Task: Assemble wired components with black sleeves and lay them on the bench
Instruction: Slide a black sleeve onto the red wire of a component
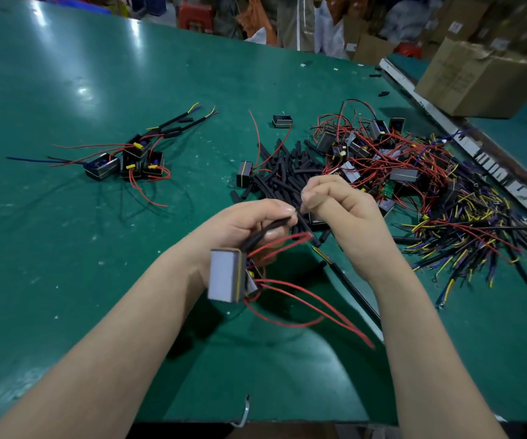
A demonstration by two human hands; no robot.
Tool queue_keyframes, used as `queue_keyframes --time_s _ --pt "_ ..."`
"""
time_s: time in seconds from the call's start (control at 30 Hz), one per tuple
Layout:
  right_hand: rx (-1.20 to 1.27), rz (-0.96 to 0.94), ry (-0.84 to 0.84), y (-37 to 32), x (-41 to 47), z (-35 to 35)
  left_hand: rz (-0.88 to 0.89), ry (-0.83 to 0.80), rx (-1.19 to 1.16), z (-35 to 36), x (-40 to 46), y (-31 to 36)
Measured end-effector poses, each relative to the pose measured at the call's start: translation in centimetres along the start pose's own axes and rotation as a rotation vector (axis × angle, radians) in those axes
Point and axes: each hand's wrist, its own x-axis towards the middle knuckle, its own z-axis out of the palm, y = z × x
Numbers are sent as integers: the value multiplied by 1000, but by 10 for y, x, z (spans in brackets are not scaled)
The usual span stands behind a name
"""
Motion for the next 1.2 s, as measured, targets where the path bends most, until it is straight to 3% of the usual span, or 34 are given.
queue_keyframes --time_s 0.1,0.27,0.43,0.63,0.87,1.2 --pt "-131 81 7 1 1 0 78 164 236 -2 2 -3" --pt "-120 120 -25 1 1 -5 81 207 187 -9 7 -4" --pt "-129 -57 -61 0 -2 -7 15 262 137 -11 6 -7" --pt "-140 -139 -30 4 -1 -11 -52 72 -182 -3 4 8" --pt "-176 -364 55 4 1 -2 -161 -218 -512 -5 -3 3" --pt "-148 -404 24 3 1 2 -321 -272 -690 -2 -4 6"
